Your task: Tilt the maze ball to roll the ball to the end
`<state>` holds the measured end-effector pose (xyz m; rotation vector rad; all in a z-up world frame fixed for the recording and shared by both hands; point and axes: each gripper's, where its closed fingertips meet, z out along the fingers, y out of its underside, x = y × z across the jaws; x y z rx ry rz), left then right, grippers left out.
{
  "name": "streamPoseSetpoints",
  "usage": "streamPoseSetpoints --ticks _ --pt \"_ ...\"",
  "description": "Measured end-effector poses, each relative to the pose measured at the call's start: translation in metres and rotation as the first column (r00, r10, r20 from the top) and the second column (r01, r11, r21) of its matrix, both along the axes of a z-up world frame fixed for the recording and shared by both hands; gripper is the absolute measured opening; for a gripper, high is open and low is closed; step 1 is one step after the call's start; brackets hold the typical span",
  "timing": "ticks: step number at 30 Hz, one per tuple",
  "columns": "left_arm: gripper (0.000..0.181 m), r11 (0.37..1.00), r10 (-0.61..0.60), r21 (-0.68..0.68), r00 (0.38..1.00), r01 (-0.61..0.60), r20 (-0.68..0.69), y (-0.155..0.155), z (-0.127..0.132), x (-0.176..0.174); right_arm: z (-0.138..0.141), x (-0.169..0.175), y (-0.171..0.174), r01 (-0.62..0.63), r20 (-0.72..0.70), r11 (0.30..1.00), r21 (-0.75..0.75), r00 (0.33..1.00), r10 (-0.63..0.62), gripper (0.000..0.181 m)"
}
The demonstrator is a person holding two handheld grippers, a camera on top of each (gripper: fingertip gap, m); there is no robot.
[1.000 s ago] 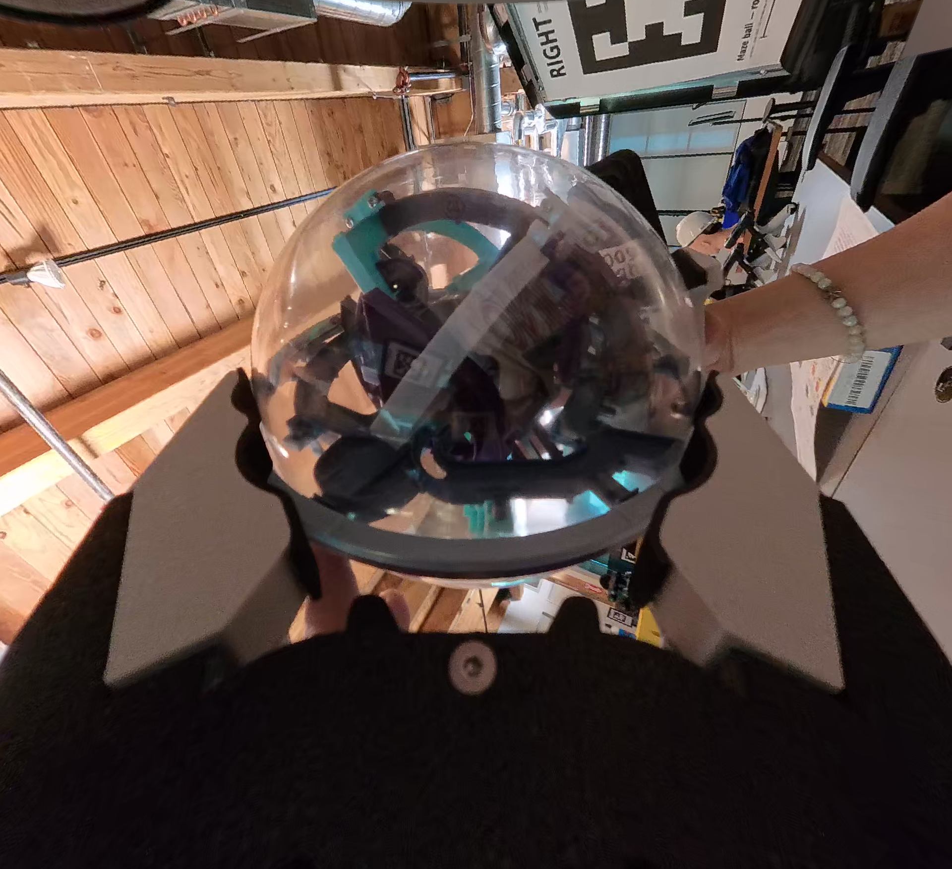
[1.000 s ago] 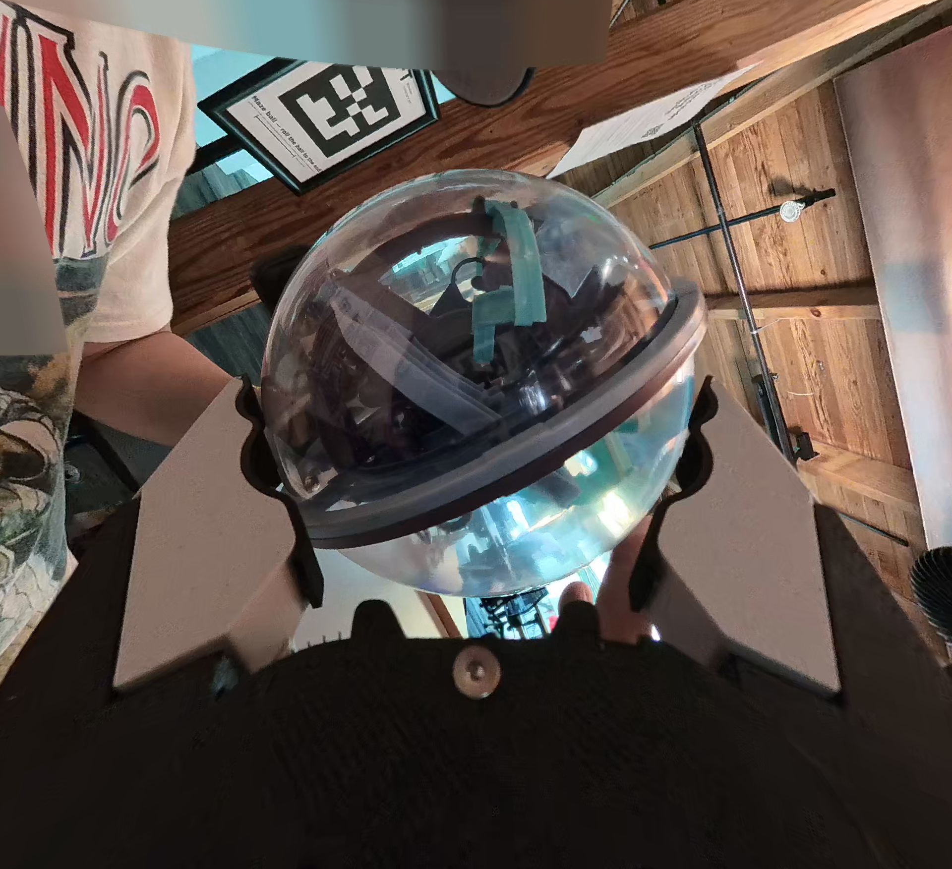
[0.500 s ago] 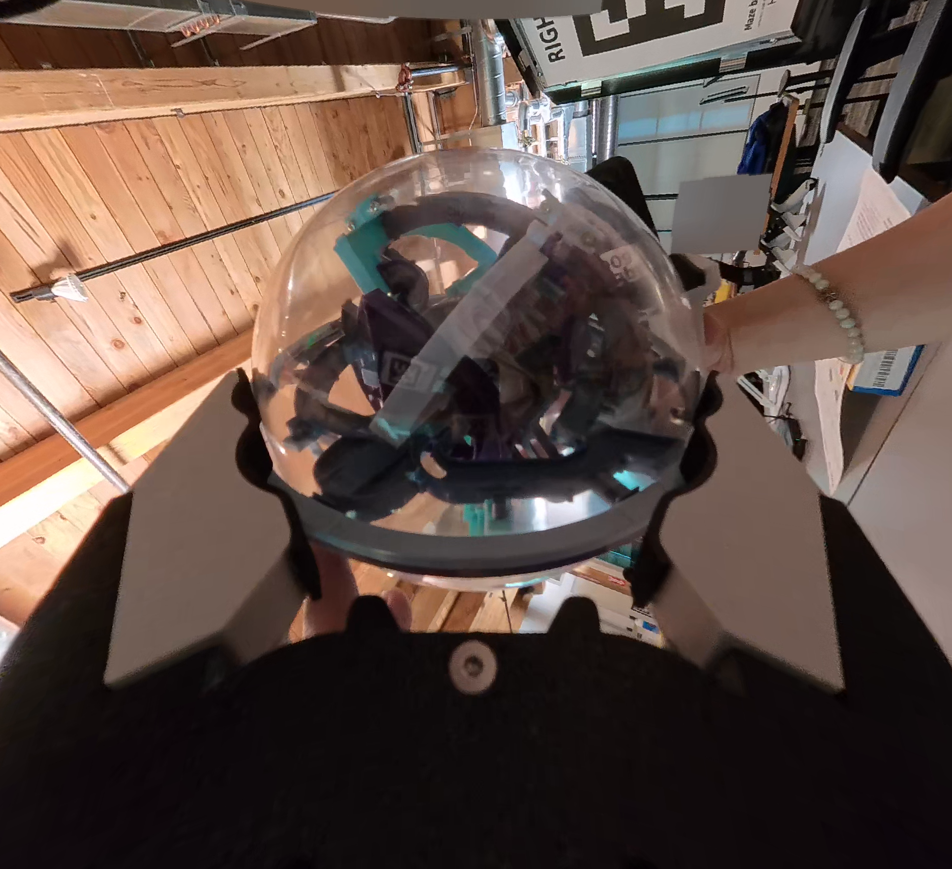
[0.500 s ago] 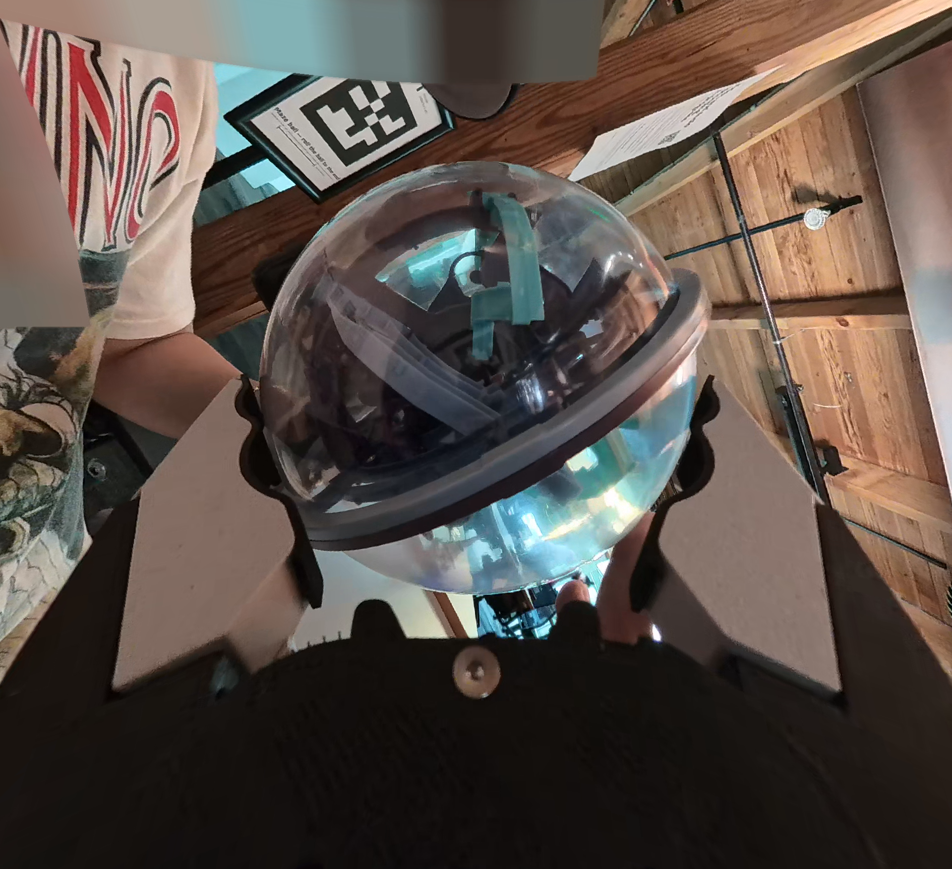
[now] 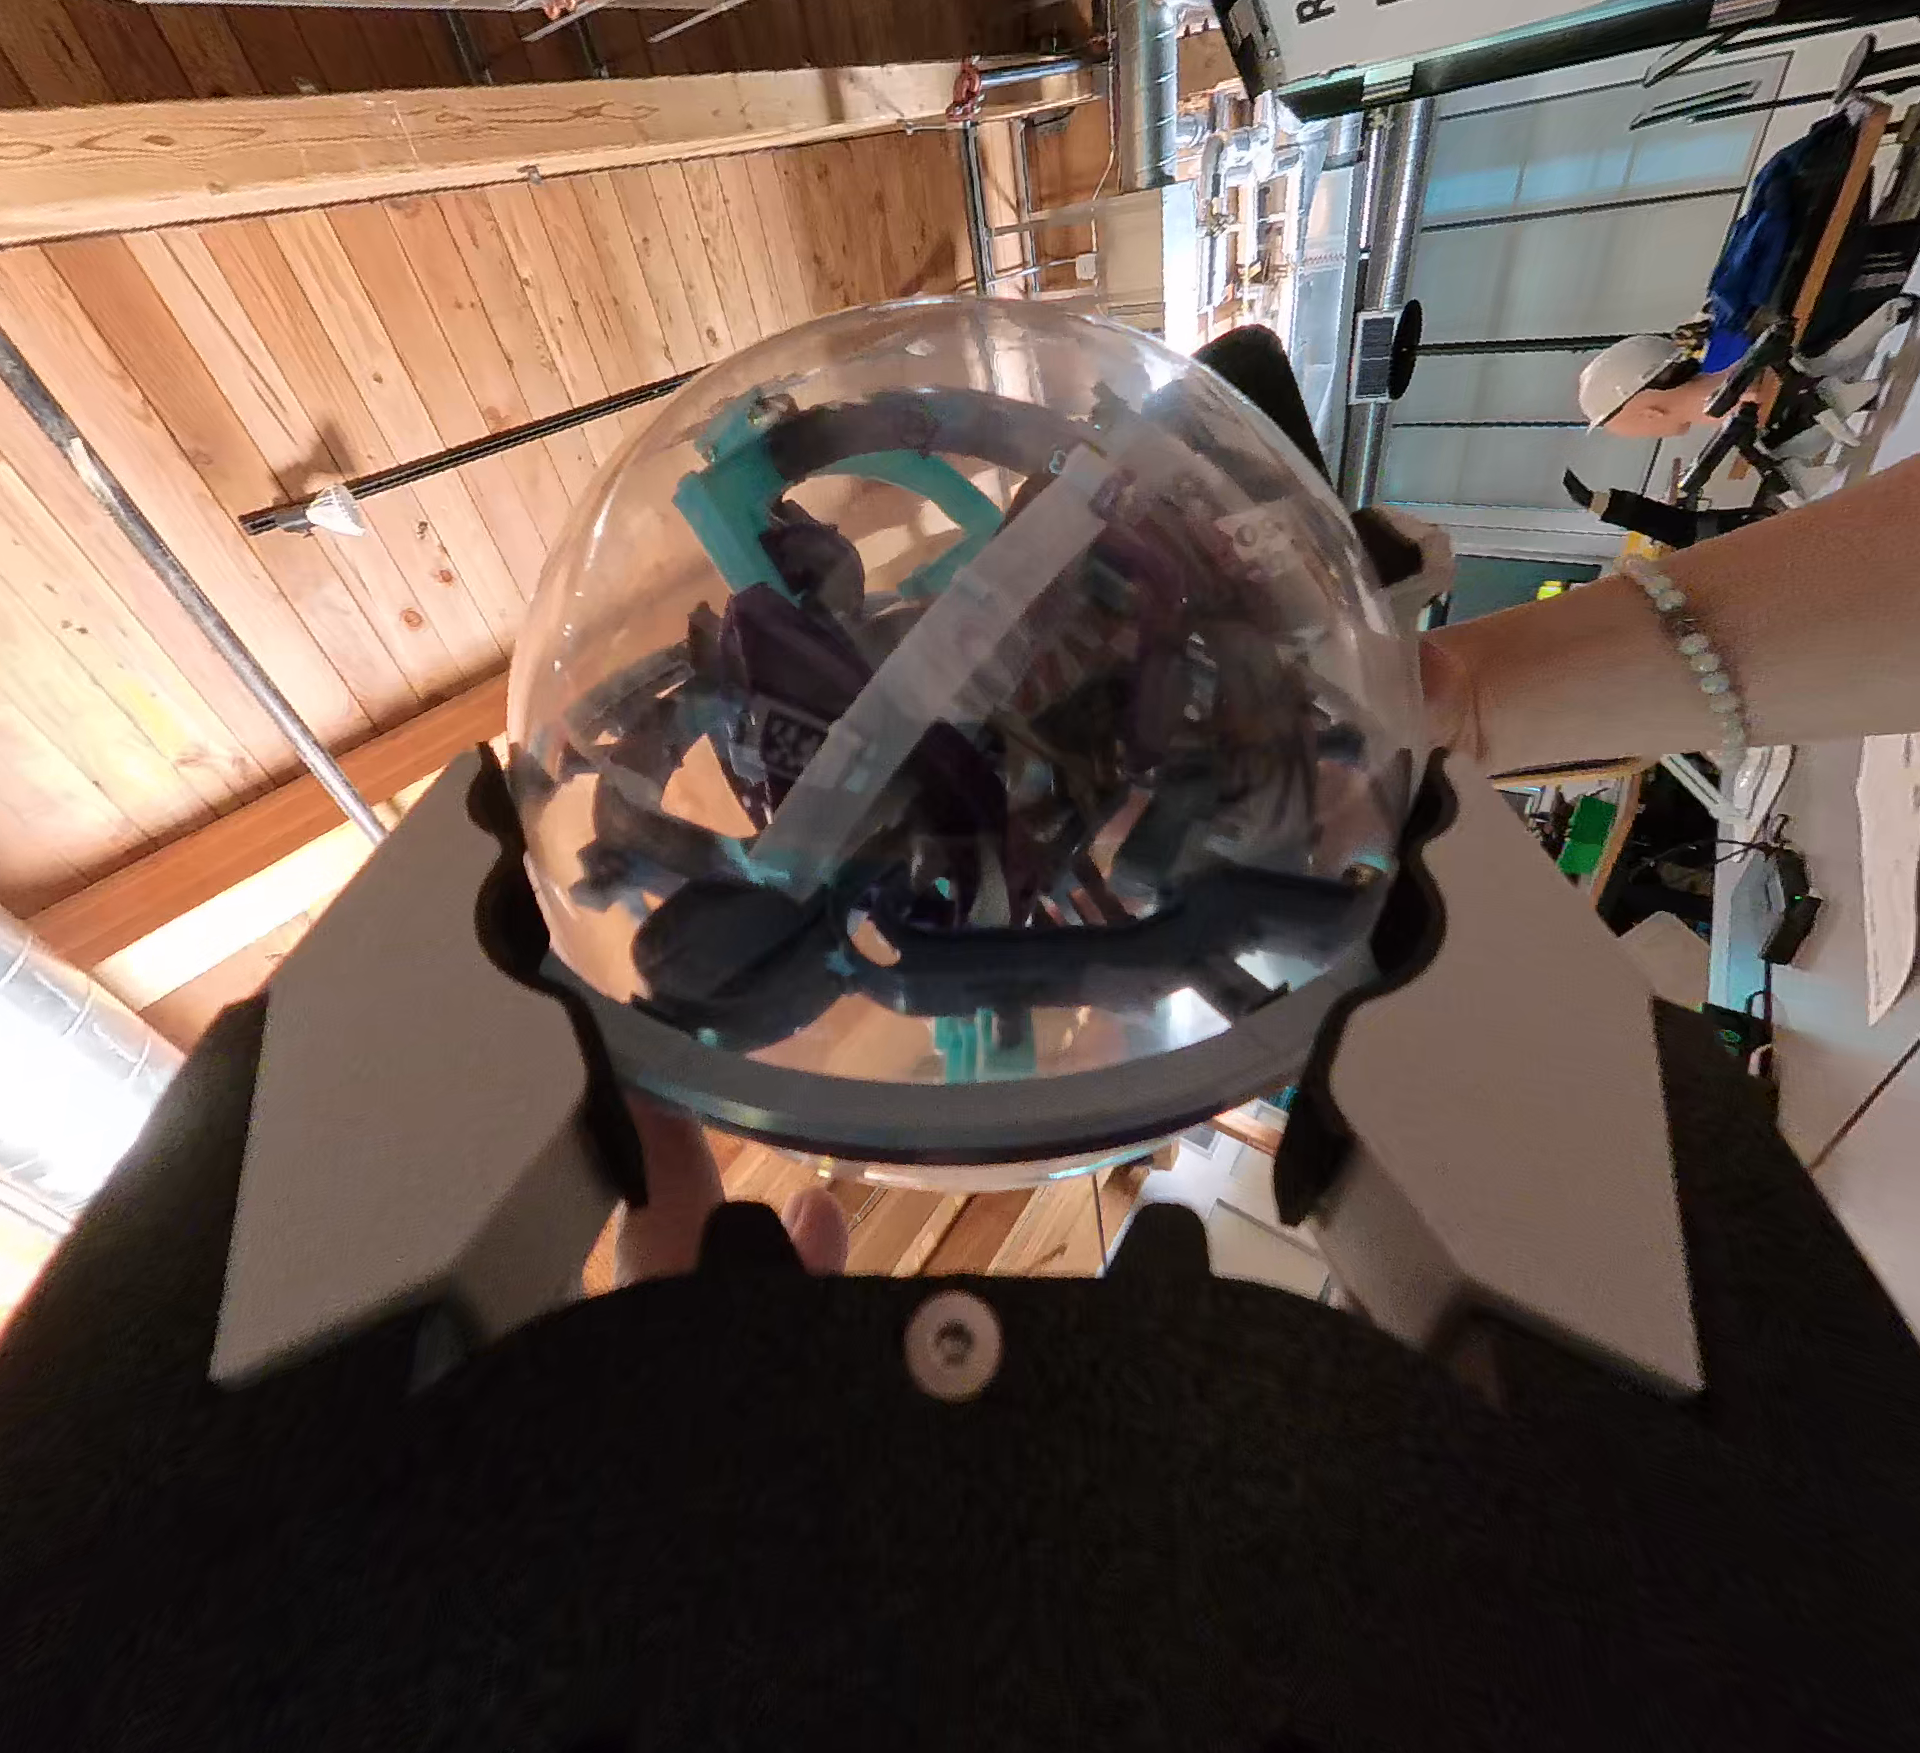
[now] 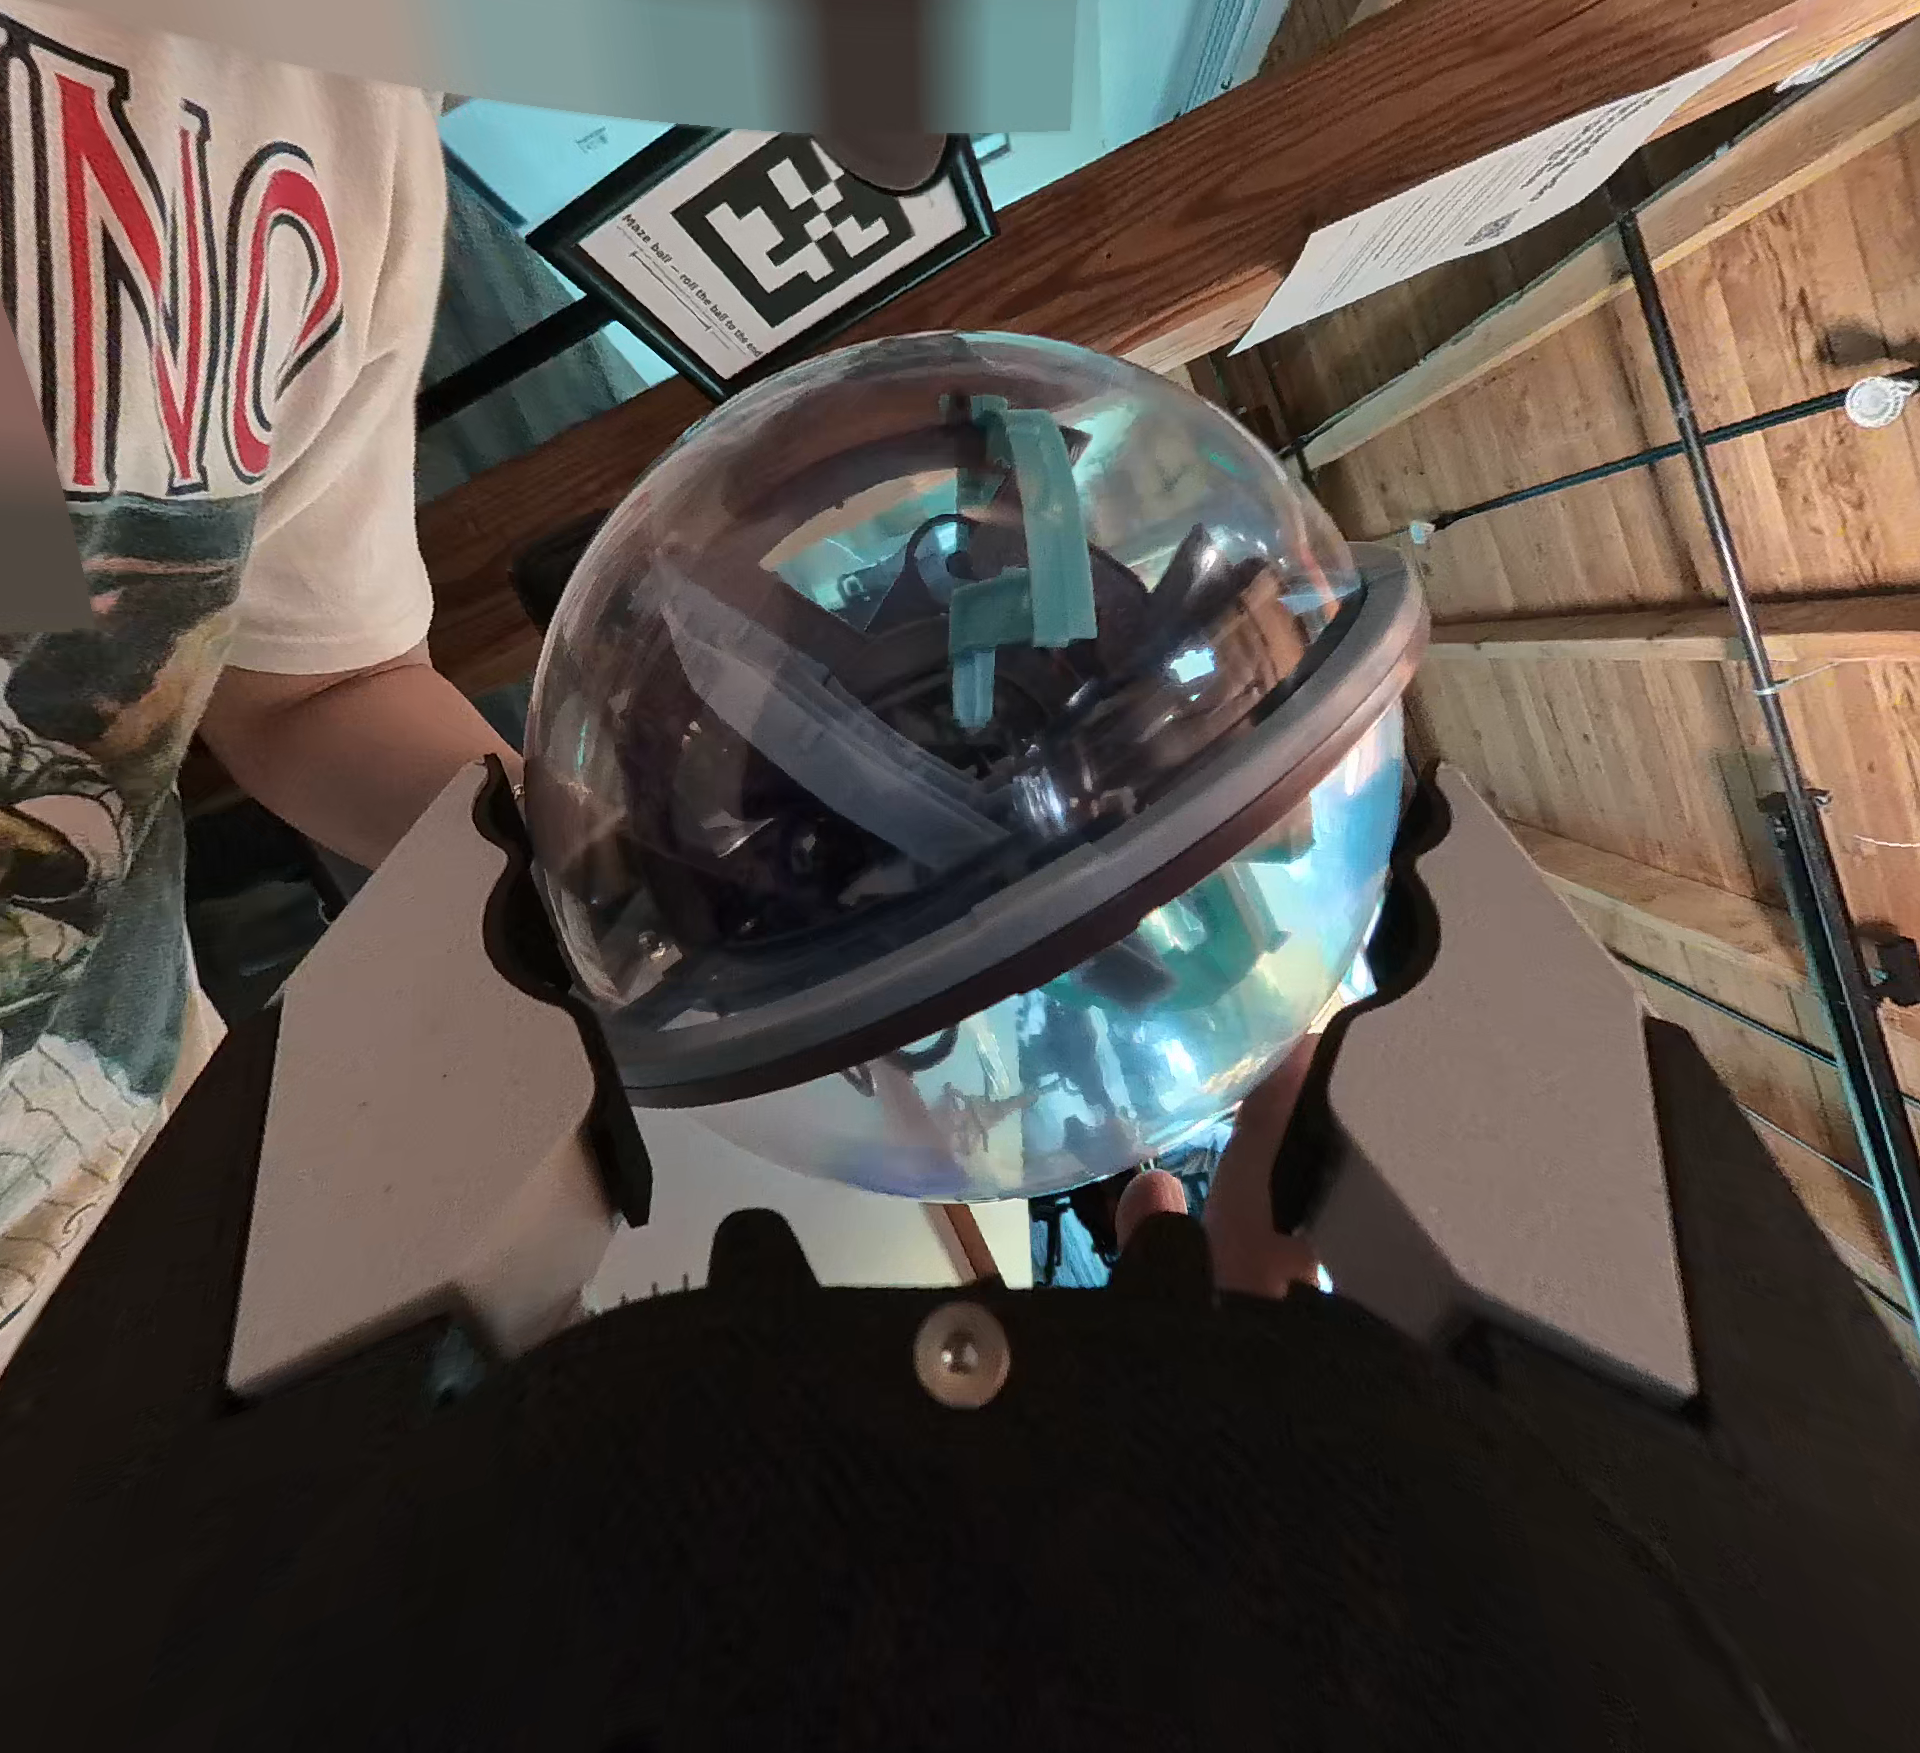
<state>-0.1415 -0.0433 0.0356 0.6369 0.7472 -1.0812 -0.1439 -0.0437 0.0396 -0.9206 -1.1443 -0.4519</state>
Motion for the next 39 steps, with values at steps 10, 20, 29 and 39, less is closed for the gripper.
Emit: streamPoseSetpoints --ticks 10,20,29,39 --pt "0.157 0.998 0.037 -0.044 0.996 -0.033 0.084 0.014 0.012 -0.011 0.011 -0.012 0.015 -0.007 0.09 0.999 -0.052 0.996 0.012 0.157" --pt "0.157 0.99 0.034 -0.142 0.996 -0.021 0.088 0.034 0.023 -0.009 0.021 -0.009 0.037 0.046 0.118 0.986 -0.157 0.993 -0.028 0.158" --pt "0.157 0.979 0.037 -0.203 0.994 -0.016 0.1 0.047 0.03 -0.008 0.027 -0.009 0.051 0.062 0.139 0.973 -0.221 0.99 -0.032 0.158" --pt "0.157 0.962 0.093 -0.269 0.983 -0.047 0.162 0.068 0.044 -0.023 0.041 -0.023 0.074 0.056 0.211 0.955 -0.29 0.977 0.006 0.158"
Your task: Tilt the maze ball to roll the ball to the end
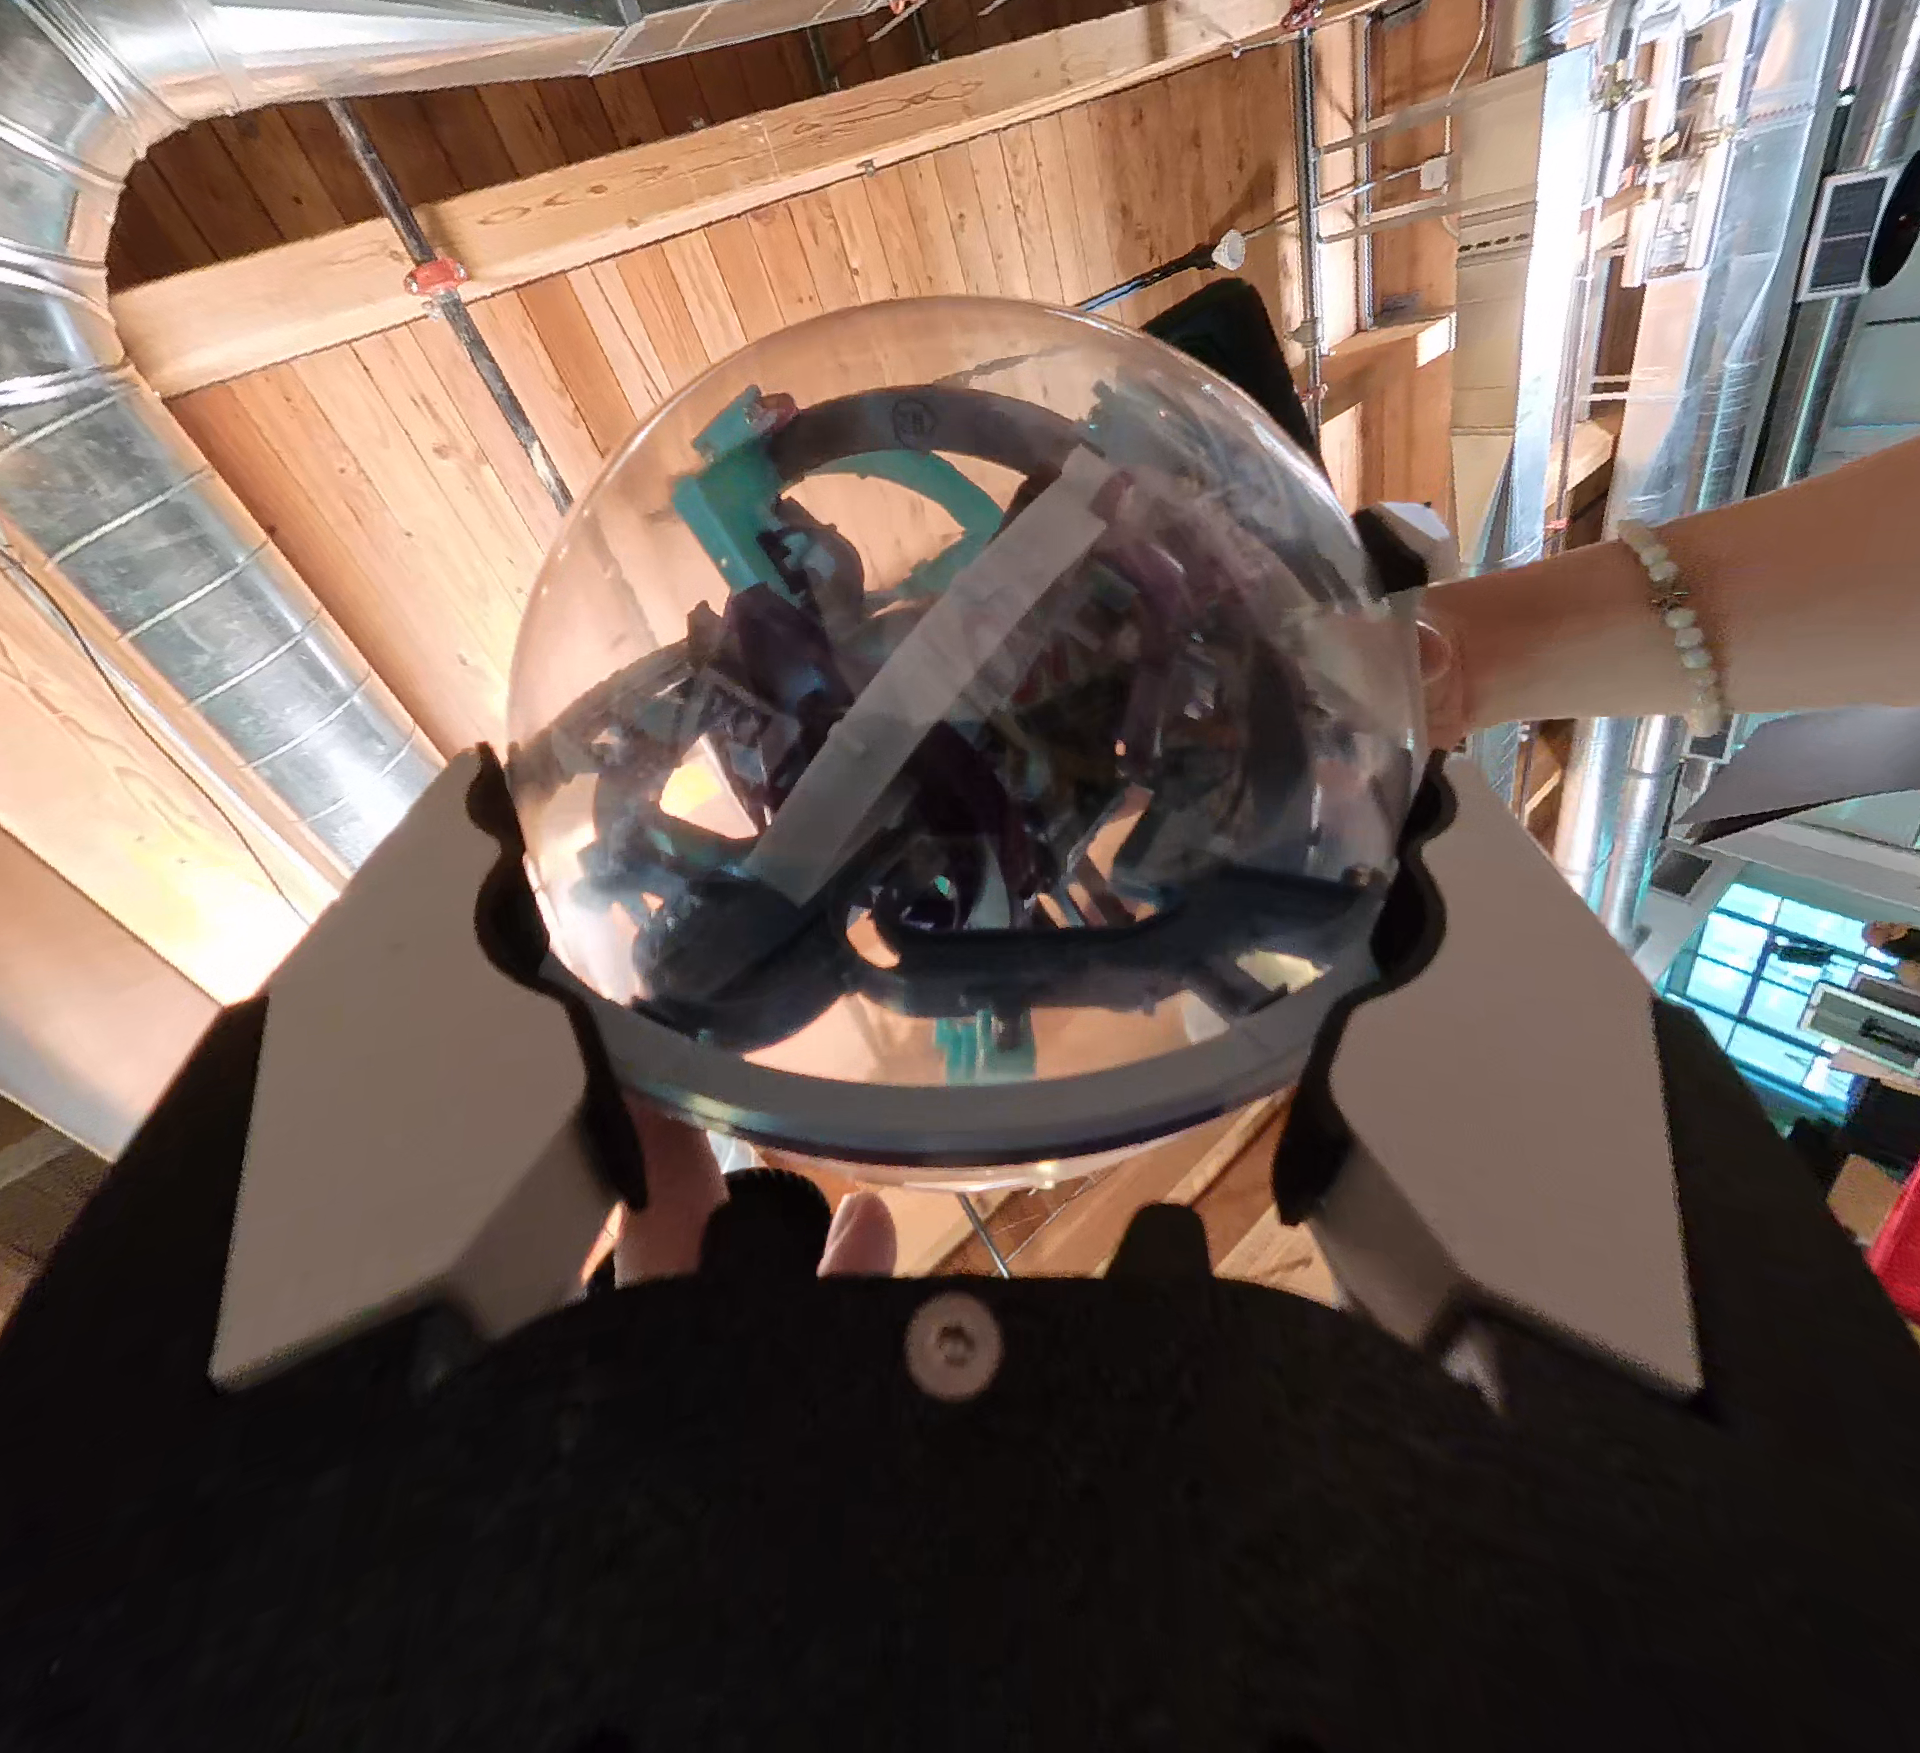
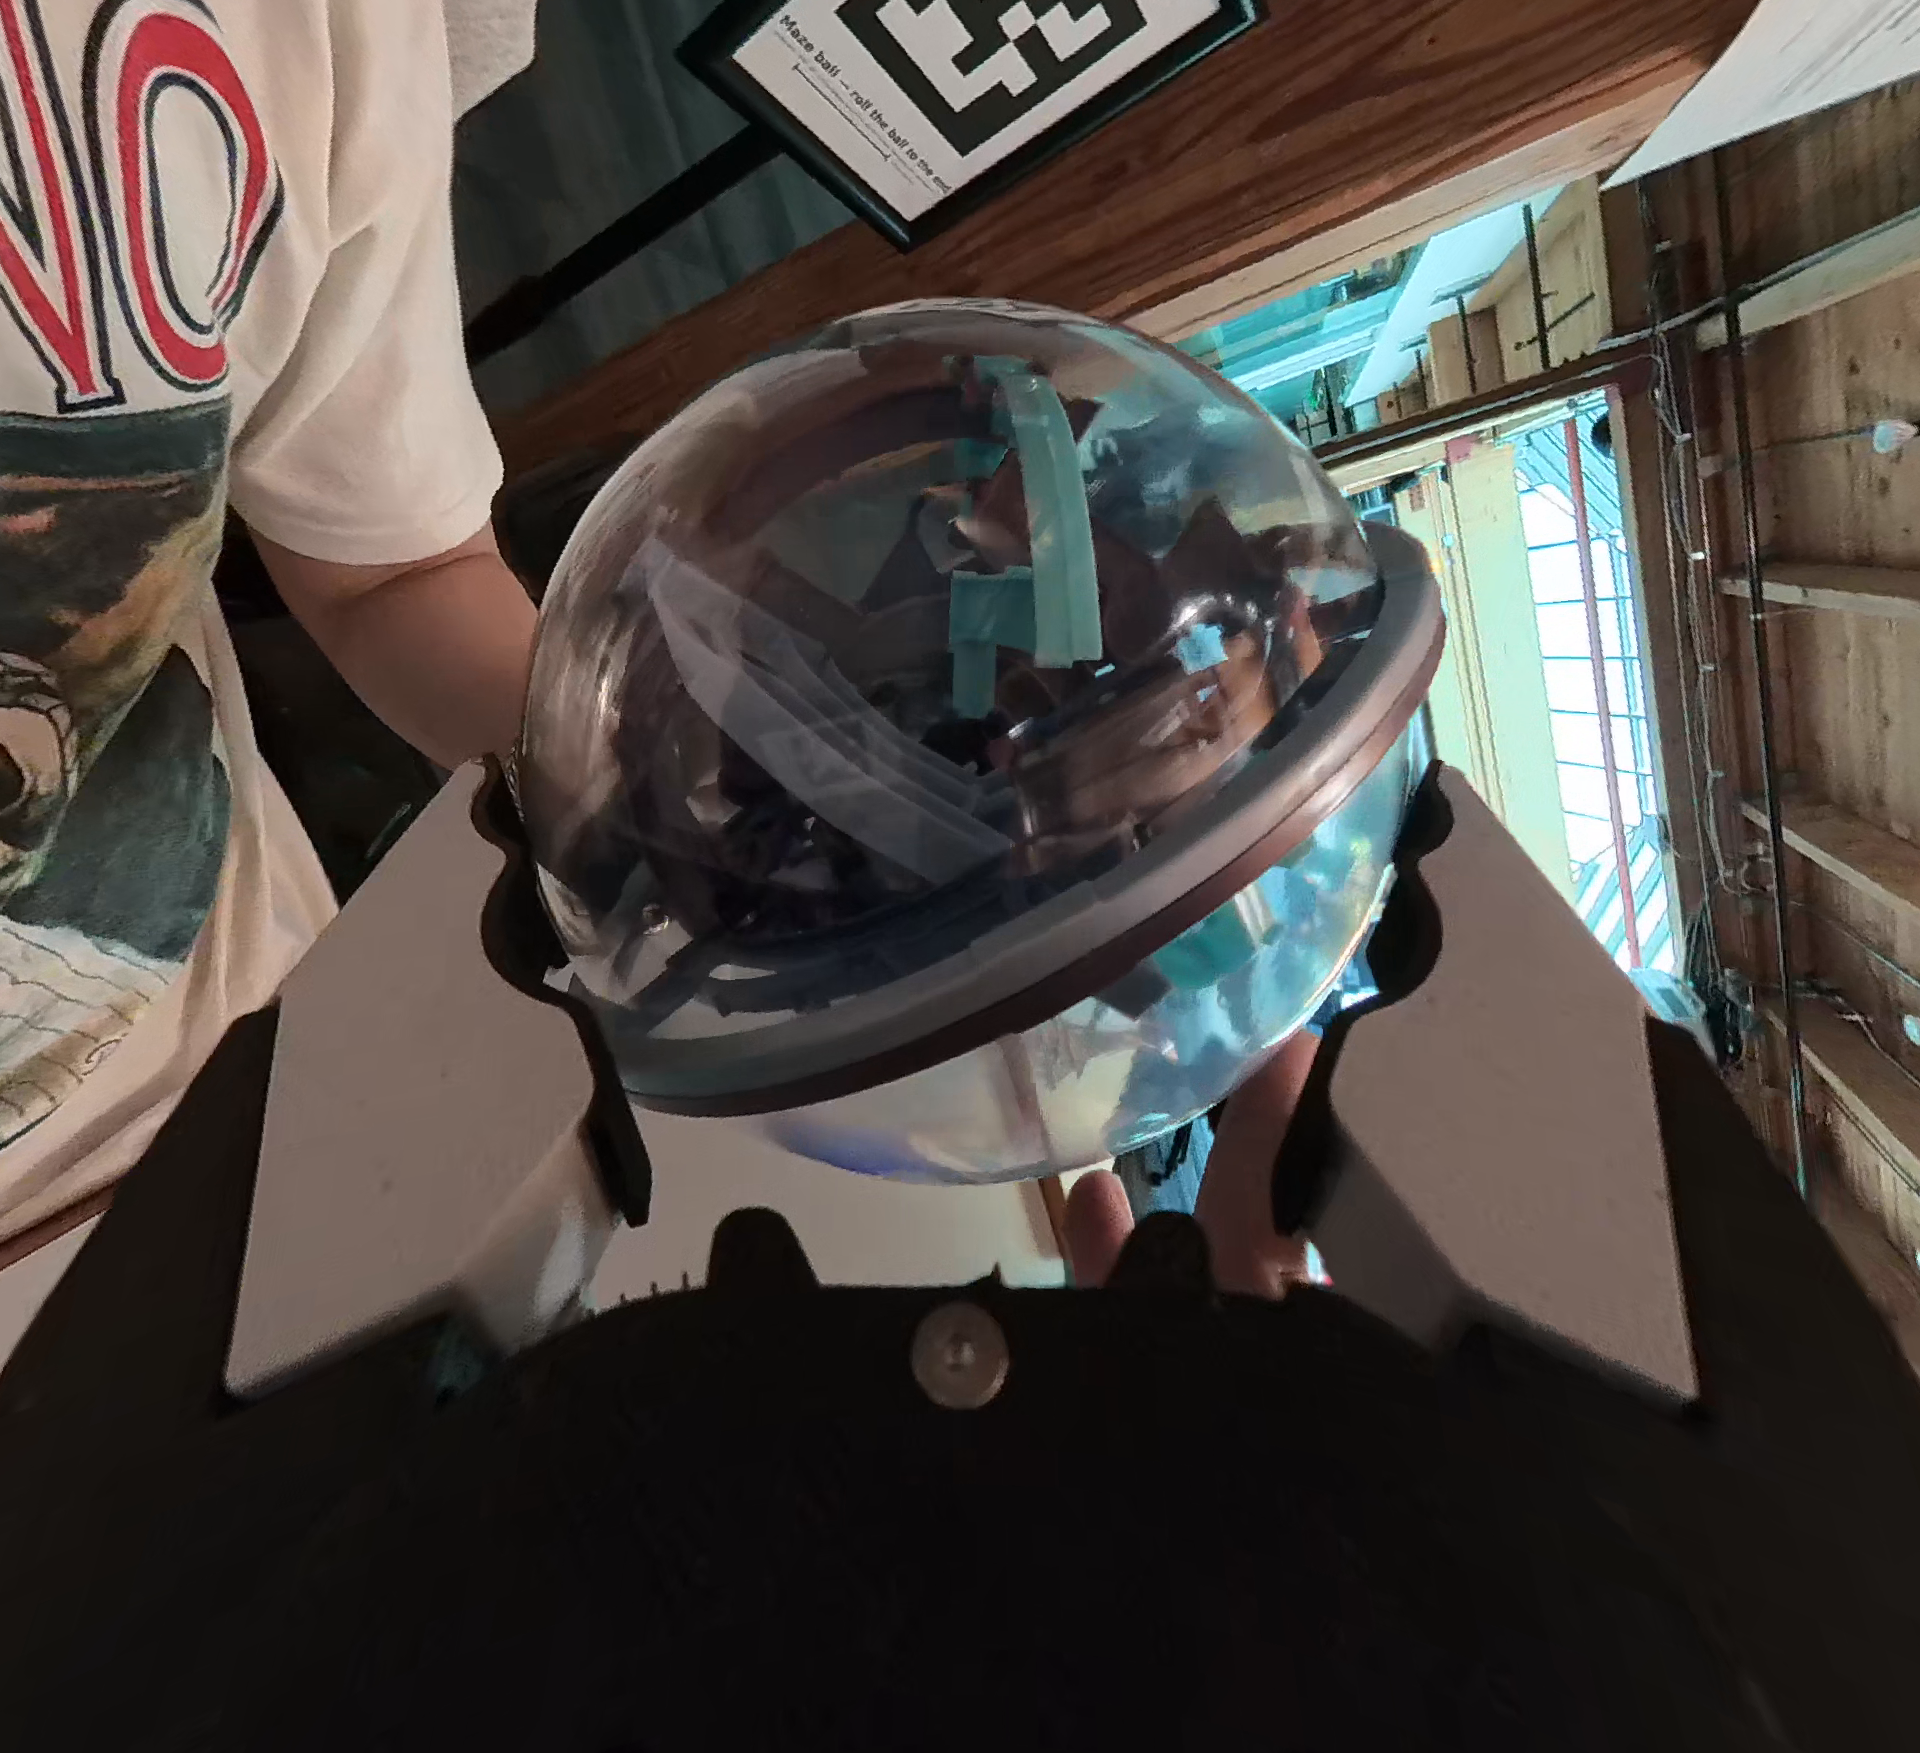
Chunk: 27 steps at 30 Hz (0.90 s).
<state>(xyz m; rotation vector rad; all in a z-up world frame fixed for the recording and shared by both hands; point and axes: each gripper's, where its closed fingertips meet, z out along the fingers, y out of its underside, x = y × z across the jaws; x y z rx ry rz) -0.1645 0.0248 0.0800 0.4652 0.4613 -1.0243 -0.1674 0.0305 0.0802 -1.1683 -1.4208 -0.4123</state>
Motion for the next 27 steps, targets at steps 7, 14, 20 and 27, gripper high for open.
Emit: streamPoseSetpoints --ticks 7,14,20,27 --pt "0.158 0.991 0.074 0.113 0.997 -0.076 0.022 -0.009 -0.003 -0.011 -0.003 -0.01 -0.008 -0.051 0.023 0.993 0.103 0.999 0.049 0.158" --pt "0.158 0.974 0.112 0.192 0.991 -0.123 0.067 -0.025 -0.008 -0.023 -0.009 -0.021 -0.024 -0.068 0.079 0.981 0.183 0.995 0.054 0.159" --pt "0.158 0.962 0.135 0.228 0.986 -0.154 0.096 -0.033 -0.01 -0.031 -0.011 -0.028 -0.032 -0.096 0.103 0.972 0.216 0.992 0.075 0.158" --pt "0.158 0.96 0.124 0.236 0.985 -0.149 0.119 -0.035 -0.01 -0.042 -0.01 -0.041 -0.035 -0.093 0.135 0.967 0.238 0.989 0.062 0.158"
